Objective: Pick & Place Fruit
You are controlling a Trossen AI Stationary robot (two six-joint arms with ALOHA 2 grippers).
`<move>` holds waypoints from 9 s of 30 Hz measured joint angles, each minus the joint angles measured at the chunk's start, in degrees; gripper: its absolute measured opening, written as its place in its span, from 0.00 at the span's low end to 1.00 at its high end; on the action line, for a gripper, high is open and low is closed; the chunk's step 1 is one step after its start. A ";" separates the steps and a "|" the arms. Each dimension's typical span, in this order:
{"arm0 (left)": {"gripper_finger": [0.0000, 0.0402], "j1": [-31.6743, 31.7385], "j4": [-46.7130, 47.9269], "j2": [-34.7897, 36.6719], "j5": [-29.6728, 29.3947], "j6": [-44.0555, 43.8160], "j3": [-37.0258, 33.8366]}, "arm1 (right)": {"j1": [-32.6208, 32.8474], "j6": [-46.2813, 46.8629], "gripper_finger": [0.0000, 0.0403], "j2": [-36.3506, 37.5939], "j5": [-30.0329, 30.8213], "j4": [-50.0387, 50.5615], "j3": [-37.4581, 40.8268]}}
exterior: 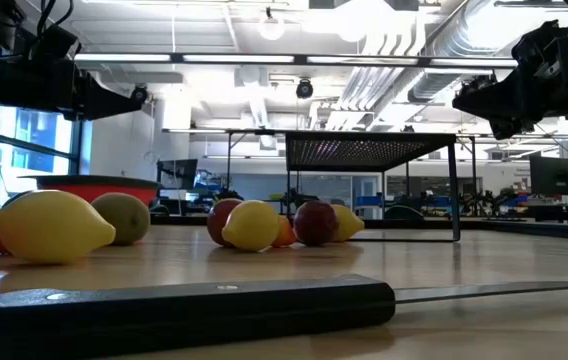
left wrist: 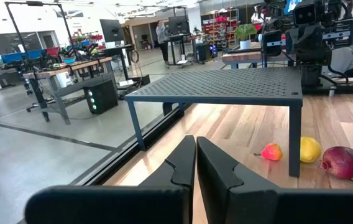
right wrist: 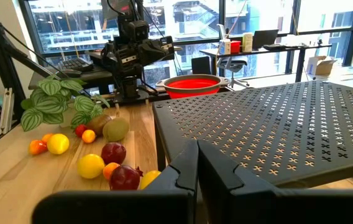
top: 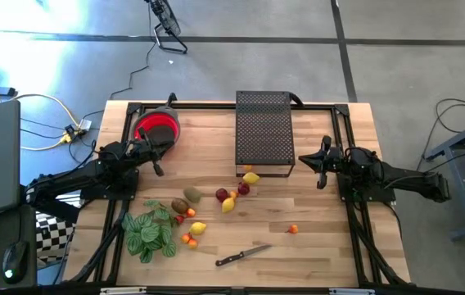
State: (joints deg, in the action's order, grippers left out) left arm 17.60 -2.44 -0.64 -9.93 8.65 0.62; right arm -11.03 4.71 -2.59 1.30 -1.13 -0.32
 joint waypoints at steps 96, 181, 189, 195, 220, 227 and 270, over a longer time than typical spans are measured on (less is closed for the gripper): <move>0.03 -0.01 0.00 0.00 0.00 -0.01 0.00 | 0.00 -0.01 0.00 0.00 0.02 0.00 0.00; 0.03 -0.02 -0.02 0.00 0.02 -19.44 0.00 | 0.00 11.59 0.00 0.02 0.22 -0.83 0.00; 0.03 0.01 -0.02 0.00 0.02 -19.46 0.00 | 0.00 11.57 0.00 0.02 0.22 -0.83 0.00; 0.03 0.01 -0.02 0.01 0.02 -19.44 0.00 | 0.00 11.57 0.00 0.00 0.22 -0.83 0.00; 0.03 0.00 0.00 0.00 0.02 -19.46 0.00 | 0.00 11.57 0.00 0.01 0.22 -0.83 0.00; 0.03 -0.02 0.00 0.00 0.02 -19.46 0.00 | 0.00 11.55 0.00 0.00 0.06 -0.83 0.00; 0.03 -0.02 3.04 0.00 4.61 -17.93 2.38 | 0.04 11.57 0.00 0.00 4.57 -2.49 0.00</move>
State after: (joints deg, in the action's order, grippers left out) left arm 17.58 0.60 -0.64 -5.32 -9.28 3.01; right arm -10.98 16.27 -2.59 5.87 -3.62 -0.32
